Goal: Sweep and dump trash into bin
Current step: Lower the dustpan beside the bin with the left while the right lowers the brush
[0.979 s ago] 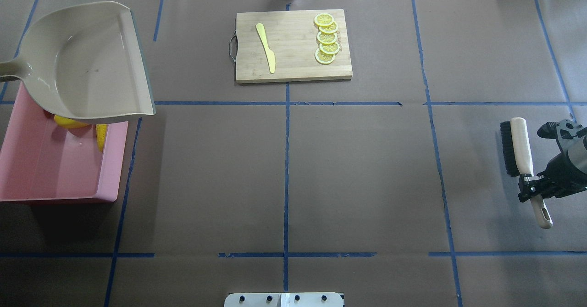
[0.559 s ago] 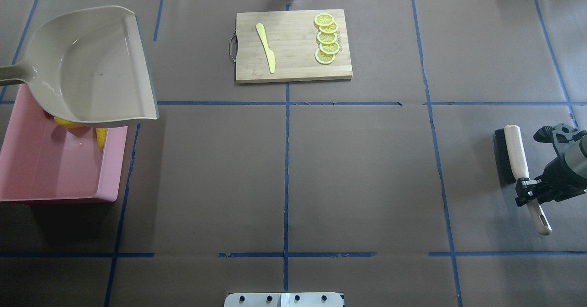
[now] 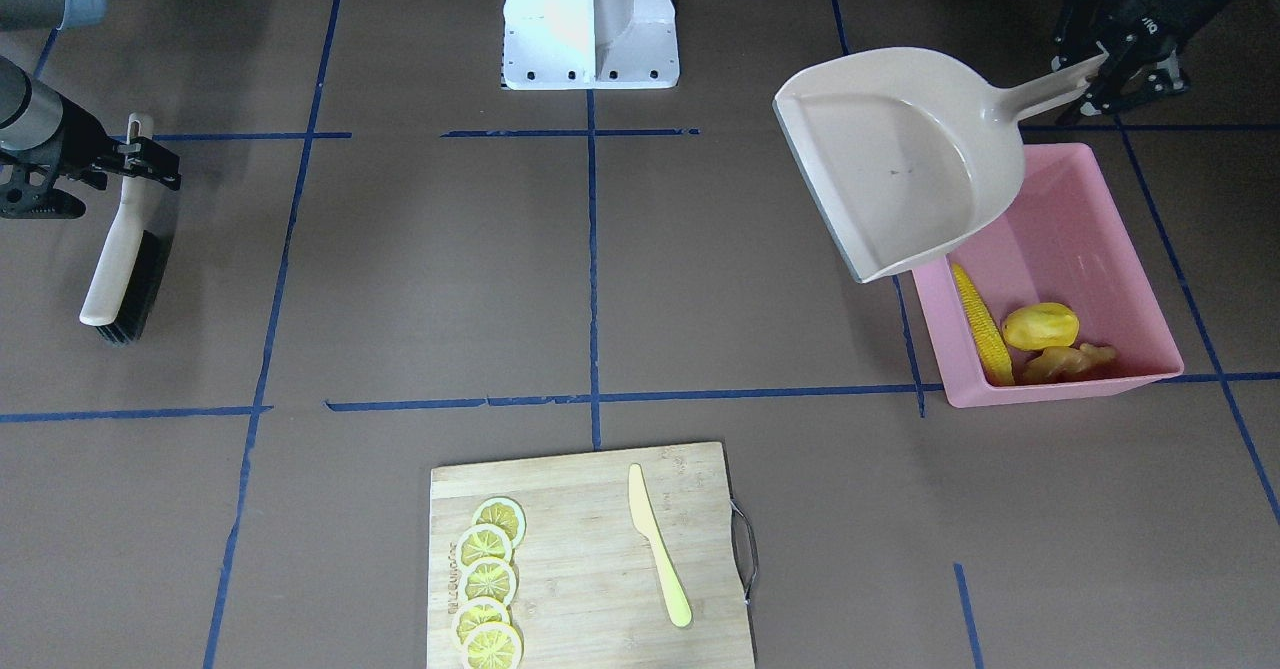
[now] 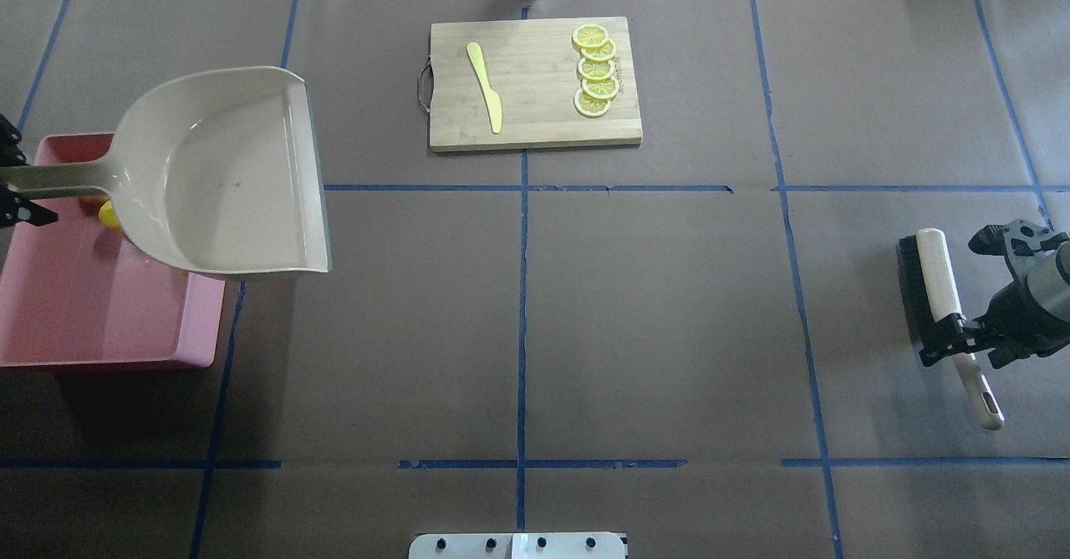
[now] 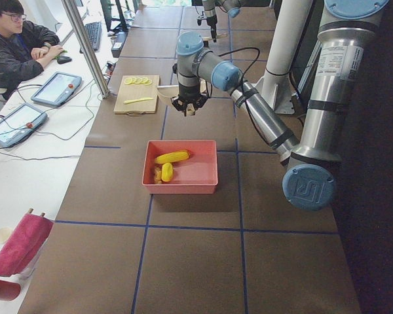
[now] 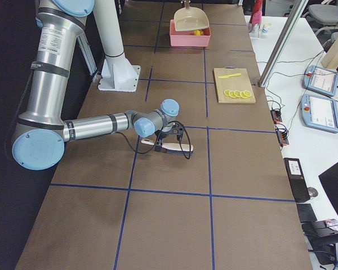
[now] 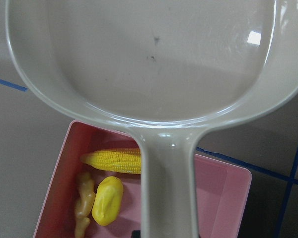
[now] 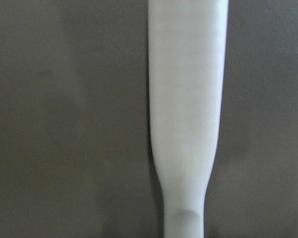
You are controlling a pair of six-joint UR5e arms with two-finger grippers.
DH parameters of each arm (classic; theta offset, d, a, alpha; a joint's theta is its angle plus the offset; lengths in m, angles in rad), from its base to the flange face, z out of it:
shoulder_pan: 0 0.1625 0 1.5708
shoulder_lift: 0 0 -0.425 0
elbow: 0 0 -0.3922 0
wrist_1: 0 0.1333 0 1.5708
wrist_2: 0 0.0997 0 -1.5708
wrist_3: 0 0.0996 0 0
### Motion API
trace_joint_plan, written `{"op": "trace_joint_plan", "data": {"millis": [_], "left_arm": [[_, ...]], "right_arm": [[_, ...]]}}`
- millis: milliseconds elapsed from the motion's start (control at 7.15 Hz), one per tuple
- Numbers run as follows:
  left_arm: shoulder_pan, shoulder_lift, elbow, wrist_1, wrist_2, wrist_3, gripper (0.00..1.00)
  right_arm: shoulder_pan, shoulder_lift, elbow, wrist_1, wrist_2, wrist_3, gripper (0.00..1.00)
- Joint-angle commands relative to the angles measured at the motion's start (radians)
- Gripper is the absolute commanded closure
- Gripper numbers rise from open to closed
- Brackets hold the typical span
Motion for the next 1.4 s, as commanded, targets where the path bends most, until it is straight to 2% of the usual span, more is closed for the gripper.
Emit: {"op": "trace_joint_plan", "data": {"millis": [0,280,420,559,979,1119,1259], "left_arm": [[0.122,-0.037,0.028,-0.001,0.066,0.004,0.91],[0.204,-0.06,0.051,-0.002,0.079,0.005,0.91],[0.256,-0.109,0.106,-0.008,0.146,-0.001,0.91],[0.271,-0.126,0.15,-0.042,0.154,-0.002,0.91],[0.342,-0.125,0.264,-0.265,0.166,-0.138,0.89],[0.389,-0.125,0.299,-0.343,0.253,-0.212,0.9],[0.419,-0.125,0.307,-0.385,0.277,-0.25,0.89]], "right_arm": [[0.047,0.006,0.058,0.0,-0.05,0.007,0.0],[0.165,0.006,0.096,0.0,-0.053,0.004,0.0],[0.196,0.009,0.11,0.0,-0.049,0.002,0.0],[0.222,0.009,0.11,0.0,-0.043,0.0,0.0],[0.284,0.023,0.133,0.009,-0.041,0.0,0.0],[0.284,0.024,0.132,0.01,-0.046,0.0,0.0],[0.284,0.026,0.133,0.01,-0.046,0.0,0.0]]}}
